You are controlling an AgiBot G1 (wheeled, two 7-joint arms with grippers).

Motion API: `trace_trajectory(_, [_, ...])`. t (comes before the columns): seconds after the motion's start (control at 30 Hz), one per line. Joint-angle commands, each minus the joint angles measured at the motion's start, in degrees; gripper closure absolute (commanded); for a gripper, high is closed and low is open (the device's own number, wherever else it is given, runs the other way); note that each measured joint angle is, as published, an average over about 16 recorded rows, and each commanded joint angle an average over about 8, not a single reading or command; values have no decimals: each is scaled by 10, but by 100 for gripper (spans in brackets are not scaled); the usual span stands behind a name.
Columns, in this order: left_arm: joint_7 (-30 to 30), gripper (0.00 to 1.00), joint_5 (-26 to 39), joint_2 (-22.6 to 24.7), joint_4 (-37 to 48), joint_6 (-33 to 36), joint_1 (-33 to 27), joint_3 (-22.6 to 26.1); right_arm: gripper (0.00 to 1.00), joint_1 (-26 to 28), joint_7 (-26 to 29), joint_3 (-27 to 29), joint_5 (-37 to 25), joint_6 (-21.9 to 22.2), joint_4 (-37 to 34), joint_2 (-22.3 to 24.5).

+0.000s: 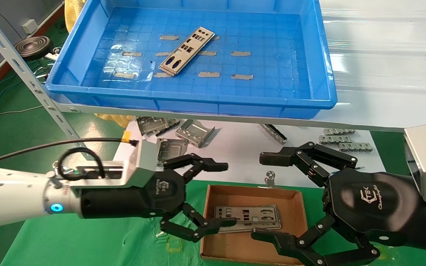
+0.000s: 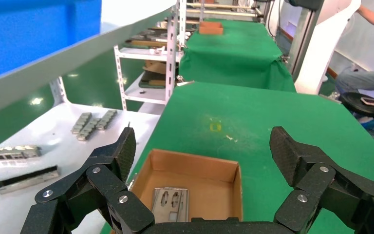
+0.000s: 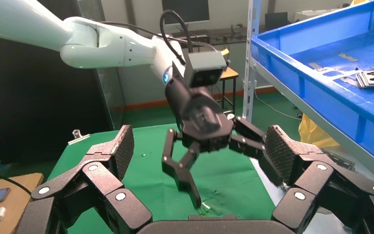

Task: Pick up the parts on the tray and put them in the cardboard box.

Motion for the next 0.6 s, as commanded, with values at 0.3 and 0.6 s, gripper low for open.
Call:
trace_trajectory(0.3, [-57,0,-19,-62,-88,-4,41,-54,0,0,0,0,0,0,0,0])
trace_trajectory(0.6, [-109,0,-35,-117,-167,-8,78,-102,0,0,0,0,0,0,0,0])
